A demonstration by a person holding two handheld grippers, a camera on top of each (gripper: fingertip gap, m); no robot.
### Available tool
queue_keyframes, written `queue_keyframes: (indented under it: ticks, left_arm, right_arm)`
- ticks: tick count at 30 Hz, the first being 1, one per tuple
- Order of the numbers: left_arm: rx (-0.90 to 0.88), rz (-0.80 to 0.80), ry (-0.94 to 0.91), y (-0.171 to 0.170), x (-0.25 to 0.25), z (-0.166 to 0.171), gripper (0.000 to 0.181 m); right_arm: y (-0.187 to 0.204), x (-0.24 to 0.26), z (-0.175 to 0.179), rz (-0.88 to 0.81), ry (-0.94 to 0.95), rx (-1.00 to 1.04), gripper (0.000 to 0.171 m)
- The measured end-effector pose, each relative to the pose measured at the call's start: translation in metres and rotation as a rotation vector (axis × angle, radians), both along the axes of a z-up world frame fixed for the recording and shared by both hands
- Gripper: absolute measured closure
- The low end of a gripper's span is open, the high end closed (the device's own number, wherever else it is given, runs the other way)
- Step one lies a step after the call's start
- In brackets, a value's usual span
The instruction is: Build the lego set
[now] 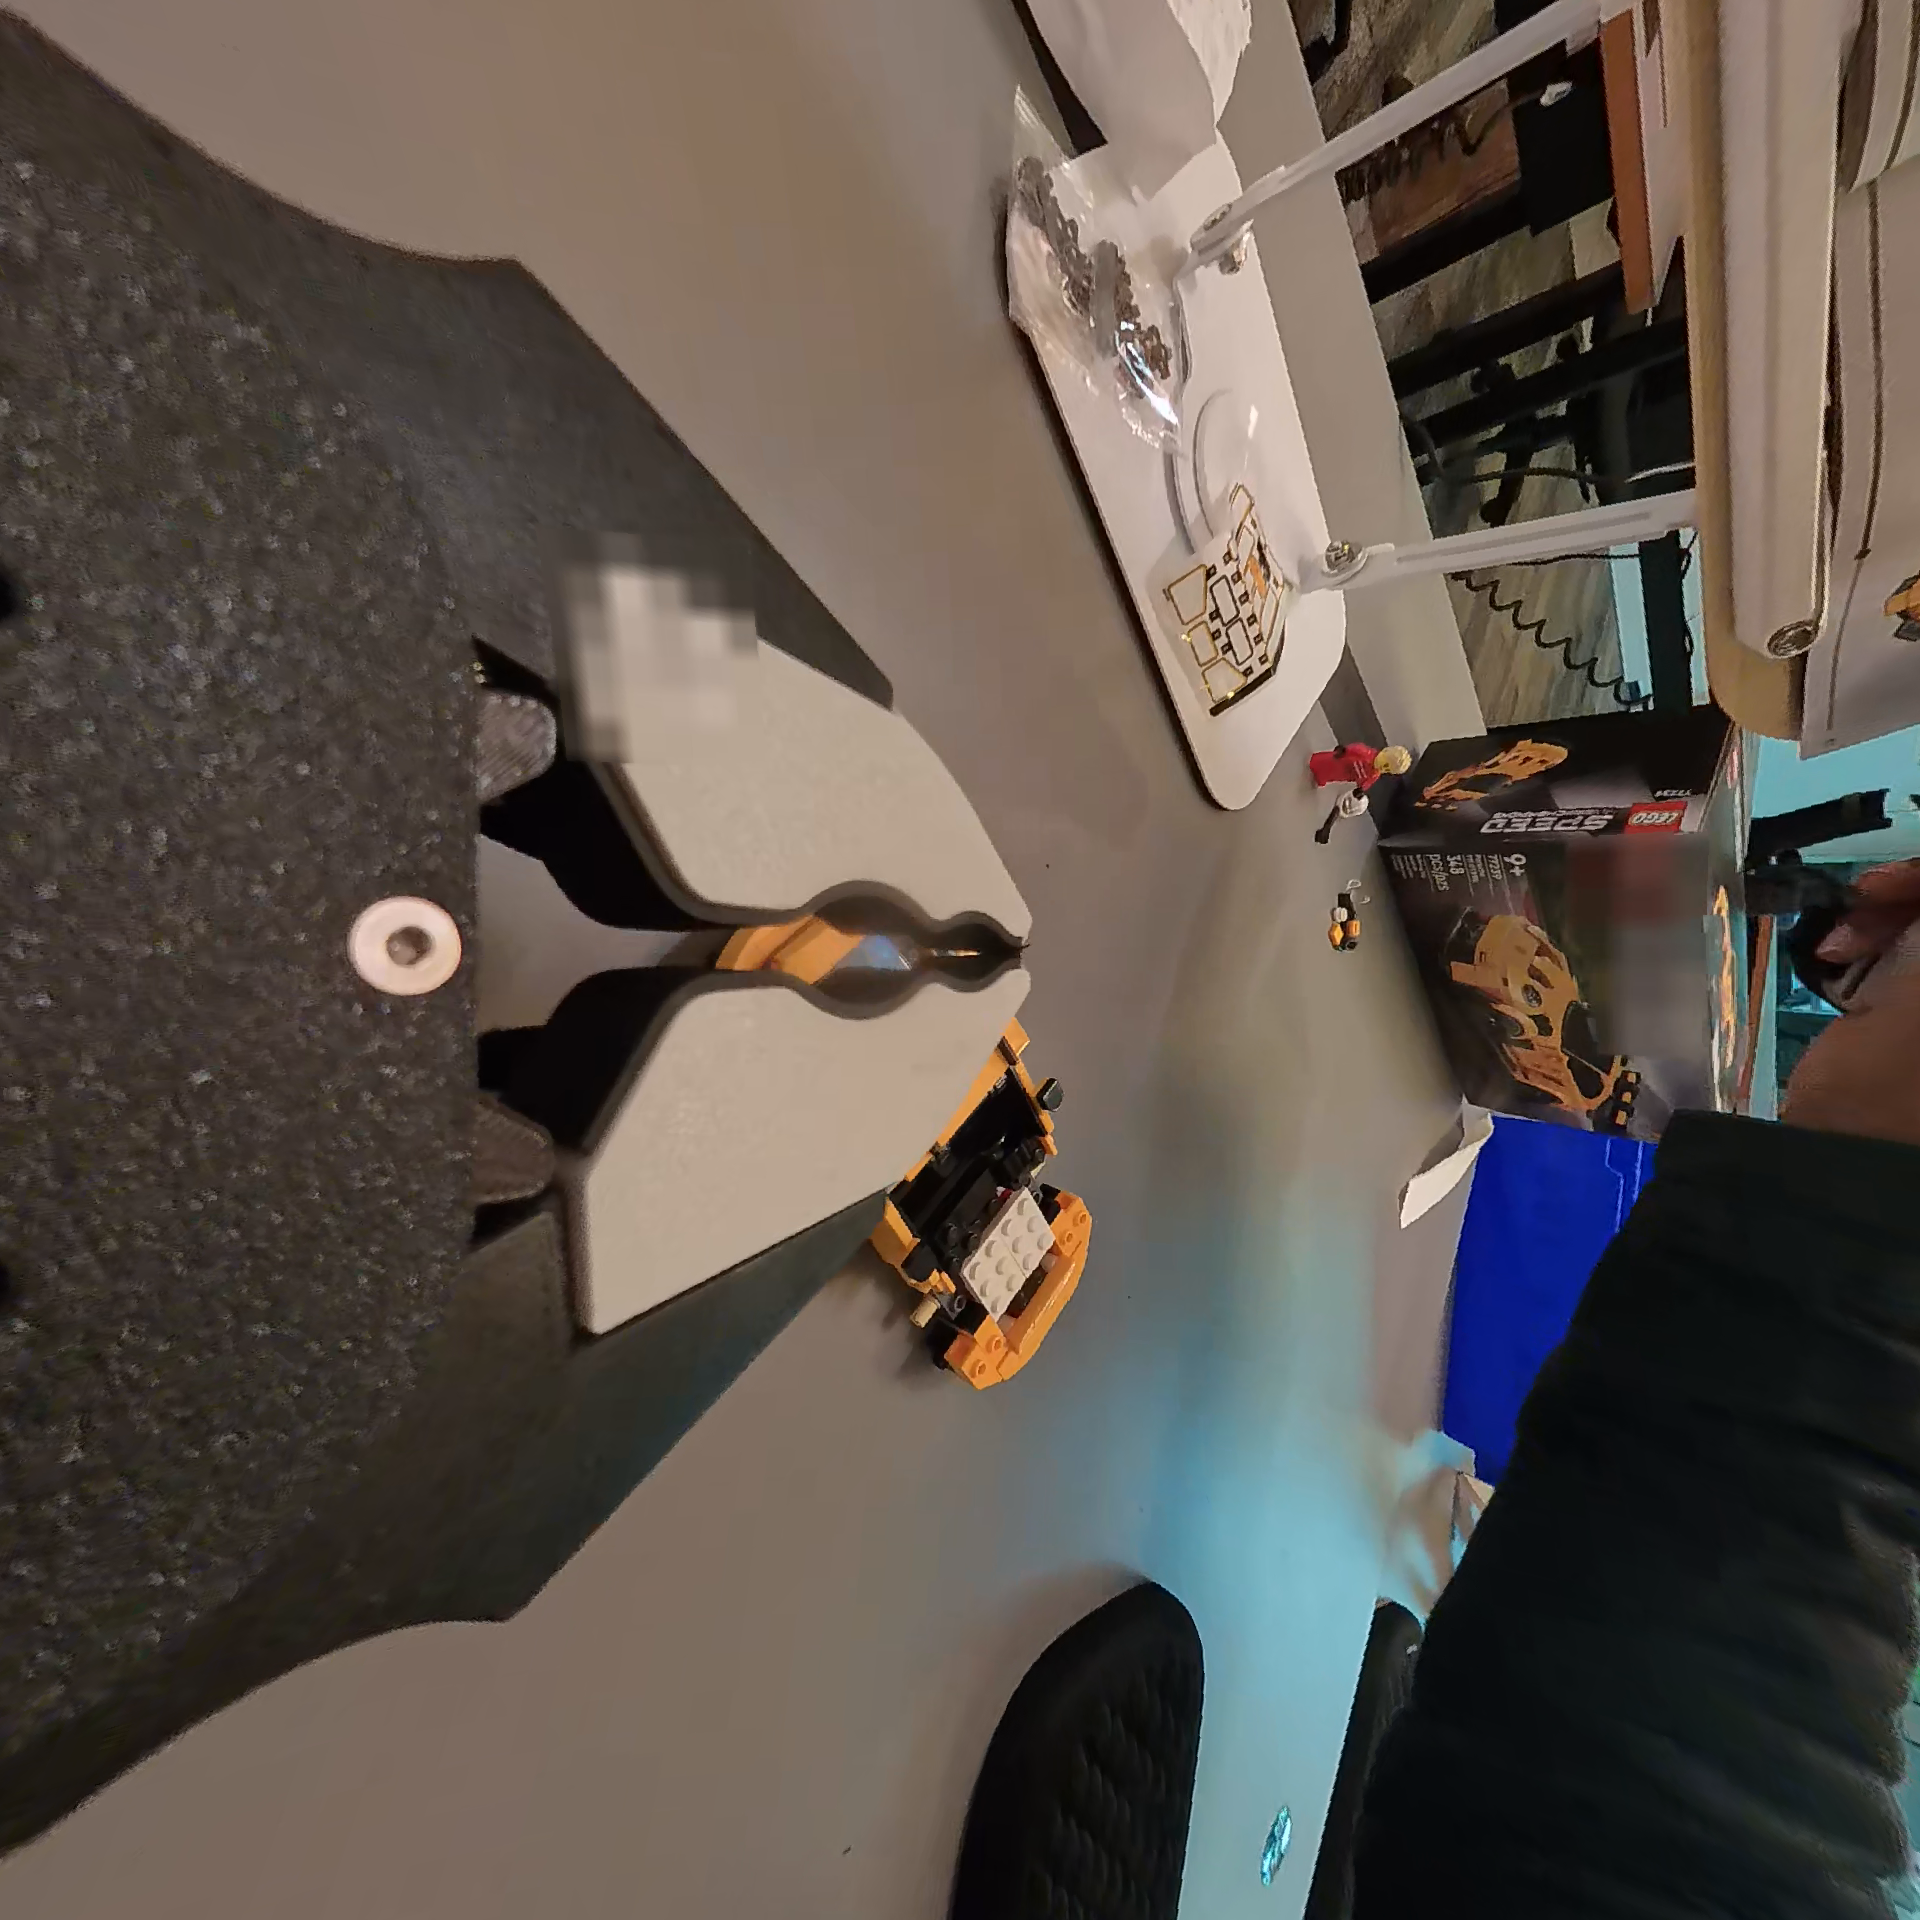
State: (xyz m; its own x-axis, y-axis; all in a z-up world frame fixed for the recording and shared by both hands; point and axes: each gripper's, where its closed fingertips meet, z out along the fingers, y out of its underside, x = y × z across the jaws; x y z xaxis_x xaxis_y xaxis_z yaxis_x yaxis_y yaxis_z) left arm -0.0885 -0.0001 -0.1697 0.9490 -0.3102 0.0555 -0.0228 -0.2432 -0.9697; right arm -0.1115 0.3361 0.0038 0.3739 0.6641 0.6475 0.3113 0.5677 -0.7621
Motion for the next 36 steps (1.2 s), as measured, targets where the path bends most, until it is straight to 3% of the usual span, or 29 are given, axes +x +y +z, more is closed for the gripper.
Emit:
queue_keyframes:
  ticks: [6,12,13,16,20,30,36]
  left_arm:
    - [-0.005,-0.004,-0.004,0.0,0.001,-0.001,0.181]
    - [-0.004,-0.007,-0.002,0.0,0.002,-0.001,0.181]
    - [-0.004,-0.007,-0.002,0.0,0.002,-0.001,0.181]
    - [-0.007,-0.011,-0.006,0.0,0.003,-0.002,0.181]
    - [-0.006,-0.015,0.0,0.0,0.004,-0.001,0.181]
    - [-0.009,-0.02,-0.008,0.0,0.004,-0.002,0.181]
    - [-0.009,-0.019,-0.004,0.0,0.004,-0.002,0.181]
  right_arm:
    - [0.0,0.001,-0.005,0.011,-0.005,-0.018,0.171]
    - [-0.005,0.006,0.0,0.006,0.001,0.027,0.171]
    - [-0.006,0.009,0.009,-0.006,0.04,0.066,0.169]
    - [-0.004,0.007,0.021,-0.01,0.058,0.052,0.119]
    - [0.006,-0.004,0.009,-0.013,0.021,-0.012,0.112]
    - [0.004,-0.003,0.002,-0.004,0.048,-0.034,0.156]
    - [0.003,-0.002,0.0,0.0,0.03,-0.043,0.171]
